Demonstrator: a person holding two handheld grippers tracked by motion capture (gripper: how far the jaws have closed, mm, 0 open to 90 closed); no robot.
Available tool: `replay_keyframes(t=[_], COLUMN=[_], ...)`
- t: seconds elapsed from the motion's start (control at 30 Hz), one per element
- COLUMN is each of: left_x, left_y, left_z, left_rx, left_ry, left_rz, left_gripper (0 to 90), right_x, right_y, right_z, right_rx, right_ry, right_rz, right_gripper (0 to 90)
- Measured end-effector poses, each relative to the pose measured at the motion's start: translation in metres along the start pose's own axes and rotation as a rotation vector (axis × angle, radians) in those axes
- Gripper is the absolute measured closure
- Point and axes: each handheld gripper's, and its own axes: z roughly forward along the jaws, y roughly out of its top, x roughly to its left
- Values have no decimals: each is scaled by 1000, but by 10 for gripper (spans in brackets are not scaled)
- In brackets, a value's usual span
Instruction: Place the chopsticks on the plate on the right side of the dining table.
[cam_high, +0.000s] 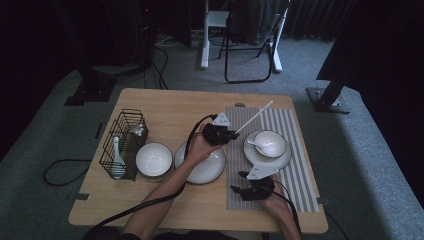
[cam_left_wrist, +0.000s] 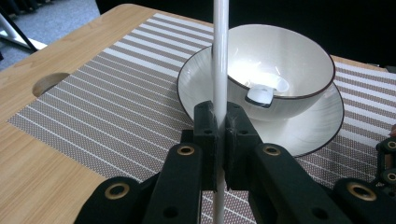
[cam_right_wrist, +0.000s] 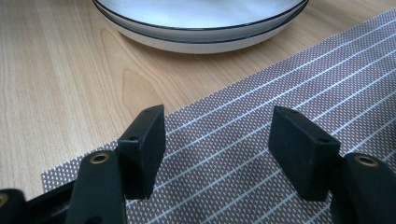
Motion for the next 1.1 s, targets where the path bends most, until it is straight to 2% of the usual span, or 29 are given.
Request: replay_keyframes(t=[0.67,1.1], left_x=[3,1], left_y=[-8,-7], left_z=[19,36], left_rx=[56,136], left_ry=[12,30], left_rz=[-13,4], left_gripper=[859,858], right_x=[2,4], right_y=[0,0], right_z=[0,1], right_rx=[1,6], right_ry=[-5,-7], right_rz=[1,-9], right_gripper=[361,362])
